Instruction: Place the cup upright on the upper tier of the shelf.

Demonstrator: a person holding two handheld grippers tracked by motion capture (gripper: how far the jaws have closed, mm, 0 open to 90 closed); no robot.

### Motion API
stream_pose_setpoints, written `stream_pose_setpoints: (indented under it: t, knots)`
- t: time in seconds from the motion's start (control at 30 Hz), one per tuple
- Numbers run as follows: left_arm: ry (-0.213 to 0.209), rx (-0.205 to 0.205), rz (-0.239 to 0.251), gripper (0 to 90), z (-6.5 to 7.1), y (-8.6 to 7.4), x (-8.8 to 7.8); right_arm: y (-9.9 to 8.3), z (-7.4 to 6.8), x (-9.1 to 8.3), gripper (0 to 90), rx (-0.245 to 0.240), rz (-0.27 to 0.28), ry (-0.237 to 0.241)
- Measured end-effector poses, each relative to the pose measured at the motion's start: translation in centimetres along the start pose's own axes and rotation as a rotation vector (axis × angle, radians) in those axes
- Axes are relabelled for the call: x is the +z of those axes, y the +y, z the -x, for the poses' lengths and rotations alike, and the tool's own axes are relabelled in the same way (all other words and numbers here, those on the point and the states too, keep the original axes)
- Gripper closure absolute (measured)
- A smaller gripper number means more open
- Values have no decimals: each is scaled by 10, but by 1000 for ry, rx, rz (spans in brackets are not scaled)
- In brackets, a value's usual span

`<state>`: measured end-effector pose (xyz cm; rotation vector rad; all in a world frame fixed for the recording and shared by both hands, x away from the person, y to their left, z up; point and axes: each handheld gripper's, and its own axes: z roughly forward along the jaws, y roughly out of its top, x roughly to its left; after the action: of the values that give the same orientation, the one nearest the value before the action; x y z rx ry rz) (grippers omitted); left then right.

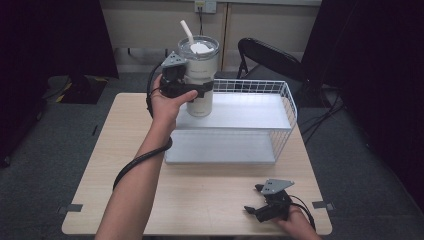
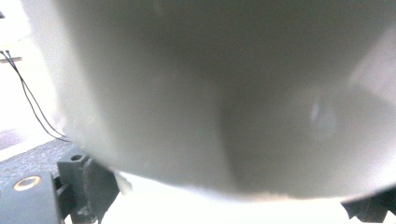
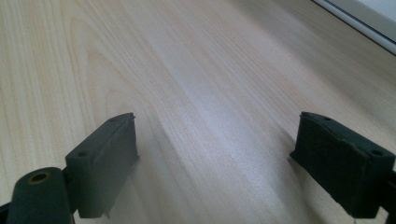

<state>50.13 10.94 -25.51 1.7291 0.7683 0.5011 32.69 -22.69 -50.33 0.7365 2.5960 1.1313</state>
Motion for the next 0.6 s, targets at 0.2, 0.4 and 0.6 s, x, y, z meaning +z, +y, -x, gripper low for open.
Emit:
stream_pose_setpoints:
  t: [0.2,0.4,0.6]
  knots:
    - [1,6,13,96,0,-3,-1,0,0,0,125,1,0,0]
    - [1,25,23,96,3,-5,-3,0,0,0,125,1,-1,2]
    - [6,34,38,95,4,-8,-4,0,0,0,125,0,-2,2]
